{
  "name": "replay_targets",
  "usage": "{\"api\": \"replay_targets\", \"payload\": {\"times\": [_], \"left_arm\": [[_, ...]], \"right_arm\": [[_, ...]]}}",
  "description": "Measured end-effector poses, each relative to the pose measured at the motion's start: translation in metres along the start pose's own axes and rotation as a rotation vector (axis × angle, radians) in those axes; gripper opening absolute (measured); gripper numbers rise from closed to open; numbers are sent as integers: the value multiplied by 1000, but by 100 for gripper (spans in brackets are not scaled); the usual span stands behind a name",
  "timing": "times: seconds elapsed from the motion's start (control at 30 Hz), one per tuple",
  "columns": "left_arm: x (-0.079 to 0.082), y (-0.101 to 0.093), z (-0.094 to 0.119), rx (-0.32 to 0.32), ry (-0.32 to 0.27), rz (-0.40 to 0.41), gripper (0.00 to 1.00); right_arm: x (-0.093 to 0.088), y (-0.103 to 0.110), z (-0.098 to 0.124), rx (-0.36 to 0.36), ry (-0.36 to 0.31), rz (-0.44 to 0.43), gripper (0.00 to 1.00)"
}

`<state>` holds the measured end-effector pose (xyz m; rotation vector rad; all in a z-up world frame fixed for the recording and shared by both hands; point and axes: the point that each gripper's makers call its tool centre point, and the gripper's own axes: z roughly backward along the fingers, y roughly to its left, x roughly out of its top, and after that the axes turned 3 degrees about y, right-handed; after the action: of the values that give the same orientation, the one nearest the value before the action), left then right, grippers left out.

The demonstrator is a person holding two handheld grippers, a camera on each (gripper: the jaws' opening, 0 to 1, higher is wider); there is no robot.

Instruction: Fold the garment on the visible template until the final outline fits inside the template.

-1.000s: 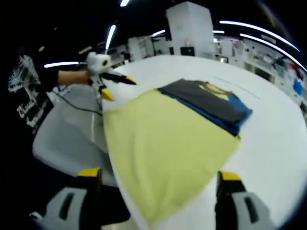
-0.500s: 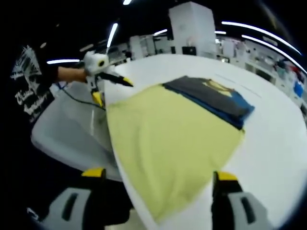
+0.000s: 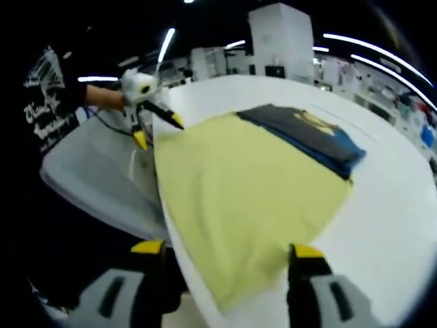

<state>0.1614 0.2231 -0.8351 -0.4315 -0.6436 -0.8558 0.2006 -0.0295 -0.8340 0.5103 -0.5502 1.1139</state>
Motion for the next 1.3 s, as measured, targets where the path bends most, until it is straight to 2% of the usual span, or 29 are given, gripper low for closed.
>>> {"api": "replay_targets", "payload": {"times": [0.07, 0.17, 0.27, 0.43, 0.47, 0.6, 0.87, 0.97, 1.07, 1.17, 1.3], "left_arm": [[-3, -1, 0, 2, 23, -2, 50], [-7, -6, 1, -10, 29, -8, 48], [-10, -9, 1, -4, 38, -32, 46], [-11, -3, 1, 27, 47, -75, 39], [-12, 0, 1, 41, 53, -104, 37], [-12, -1, 1, 32, 39, -123, 37], [-13, 2, 2, 27, 35, -122, 37], [-12, 4, 2, 37, 31, -110, 35], [-10, 7, 2, 48, 31, -103, 32], [-8, 8, 0, 58, 38, -97, 28], [-5, 8, -2, 69, 42, -102, 15]], "right_arm": [[-2, 0, 0, -2, 6, 11, 67], [-3, 2, -1, 0, 6, 20, 67], [-6, 3, -3, -6, 11, 30, 62], [-14, 0, -7, -25, 43, 52, 56], [-14, -1, -7, -30, 45, 57, 54], [-16, -7, -7, -71, 68, 105, 48], [-16, -4, -7, -62, 67, 121, 49], [-15, -4, -7, -63, 69, 124, 48], [-13, -7, -6, -75, 61, 120, 41], [-11, -6, -7, -75, 49, 130, 29], [-9, -4, -8, -77, 38, 131, 13]]}}
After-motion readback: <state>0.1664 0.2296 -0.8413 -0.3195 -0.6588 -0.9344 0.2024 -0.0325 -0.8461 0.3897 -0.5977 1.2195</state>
